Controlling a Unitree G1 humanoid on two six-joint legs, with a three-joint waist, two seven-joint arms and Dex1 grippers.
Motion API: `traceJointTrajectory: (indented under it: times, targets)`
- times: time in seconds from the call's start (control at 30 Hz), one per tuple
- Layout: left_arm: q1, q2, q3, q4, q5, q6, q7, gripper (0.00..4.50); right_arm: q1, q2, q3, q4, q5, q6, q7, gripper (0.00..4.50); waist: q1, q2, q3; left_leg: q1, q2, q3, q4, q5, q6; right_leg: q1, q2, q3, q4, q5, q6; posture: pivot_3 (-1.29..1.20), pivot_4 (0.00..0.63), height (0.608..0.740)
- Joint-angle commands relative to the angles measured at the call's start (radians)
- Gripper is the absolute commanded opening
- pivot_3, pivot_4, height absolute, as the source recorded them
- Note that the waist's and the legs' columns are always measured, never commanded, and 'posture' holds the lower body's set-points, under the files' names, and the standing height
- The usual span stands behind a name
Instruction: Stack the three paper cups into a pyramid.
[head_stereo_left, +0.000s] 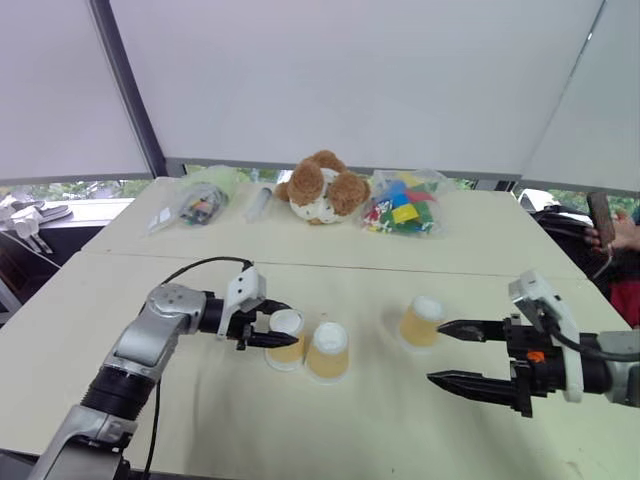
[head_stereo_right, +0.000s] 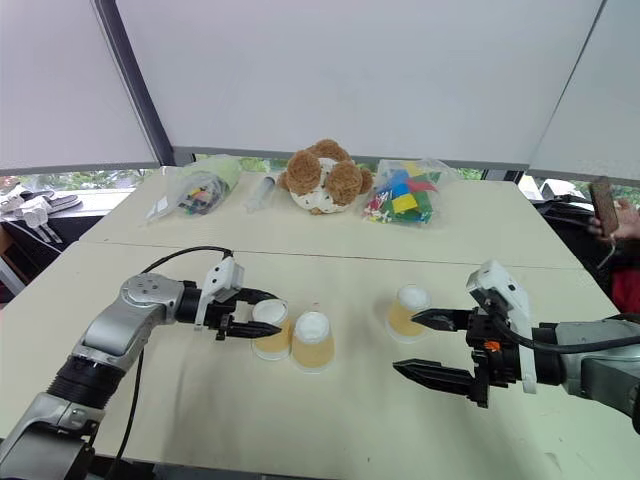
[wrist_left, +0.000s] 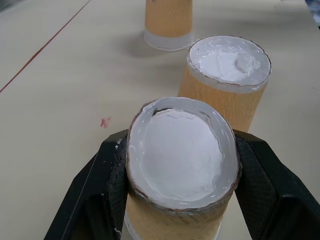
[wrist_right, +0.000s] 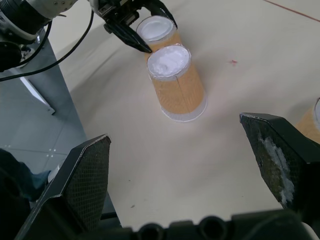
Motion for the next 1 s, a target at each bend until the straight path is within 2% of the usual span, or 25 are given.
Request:
traceJointTrajectory:
  times: [0.03, 0.07, 0.17, 0.4, 0.6, 0.8, 0.93, 1.0]
  targets:
    - [0.010, -0.004, -0.007, -0.038, -0.010, 0.002, -0.002, 2.81, 0.005, 0.006, -0.012, 0.001, -0.010, -0.019, 0.005, 4.50, 0.001, 0.000, 0.000, 0.000, 0.000, 0.000, 0.000, 0.000, 0.000, 0.000, 0.000, 0.000, 0.000, 0.000, 0.000, 0.00, 0.150, 0.740]
    - [0.012, -0.004, -0.008, -0.039, -0.010, 0.002, -0.001, 3.35, 0.006, 0.006, -0.010, 0.001, -0.012, -0.020, 0.005, 4.50, 0.001, 0.000, 0.000, 0.000, 0.000, 0.000, 0.000, 0.000, 0.000, 0.000, 0.000, 0.000, 0.000, 0.000, 0.000, 0.00, 0.150, 0.740]
    - [0.019, 0.001, -0.010, -0.049, -0.013, 0.009, -0.003, 4.49, 0.009, 0.005, -0.011, 0.001, -0.015, -0.021, 0.006, 4.50, 0.000, 0.000, 0.000, 0.000, 0.000, 0.000, 0.000, 0.000, 0.000, 0.000, 0.000, 0.000, 0.000, 0.000, 0.000, 0.00, 0.150, 0.740]
    - [0.027, 0.058, 0.039, -0.120, -0.046, 0.057, 0.000, 4.49, 0.016, 0.006, -0.024, 0.018, -0.027, -0.021, 0.001, 4.50, -0.001, 0.000, 0.000, 0.000, 0.000, 0.000, 0.000, 0.000, 0.000, 0.000, 0.000, 0.000, 0.000, 0.000, 0.000, 0.00, 0.150, 0.740]
    - [0.000, 0.186, 0.114, -0.185, -0.101, 0.166, -0.013, 4.49, -0.005, 0.034, -0.038, 0.098, -0.049, -0.040, -0.009, 4.50, -0.002, 0.000, 0.000, 0.000, 0.000, 0.000, 0.000, 0.000, 0.000, 0.000, 0.000, 0.000, 0.000, 0.000, 0.000, 0.00, 0.150, 0.740]
    - [0.013, 0.337, 0.191, -0.223, -0.169, 0.289, -0.046, 4.49, -0.027, 0.089, 0.008, 0.189, -0.158, -0.117, -0.030, 4.50, -0.003, 0.000, 0.000, 0.000, 0.000, 0.000, 0.000, 0.000, 0.000, -0.001, 0.000, 0.000, 0.000, 0.000, 0.000, 0.00, 0.150, 0.740]
    - [0.062, 0.430, 0.253, -0.360, -0.282, 0.427, -0.071, 4.49, -0.041, 0.139, 0.048, 0.221, -0.170, -0.132, -0.031, 4.50, -0.004, 0.000, 0.000, 0.000, 0.001, 0.001, -0.001, 0.000, 0.000, -0.001, 0.000, 0.000, 0.000, 0.000, 0.000, 0.00, 0.150, 0.740]
    - [0.082, 0.439, 0.259, -0.429, -0.303, 0.451, -0.043, 4.49, -0.058, 0.164, 0.082, 0.241, -0.189, -0.148, -0.033, 4.50, -0.002, 0.000, 0.000, 0.000, 0.001, 0.001, -0.001, 0.000, 0.000, -0.001, 0.000, 0.000, 0.000, 0.000, 0.000, 0.00, 0.150, 0.740]
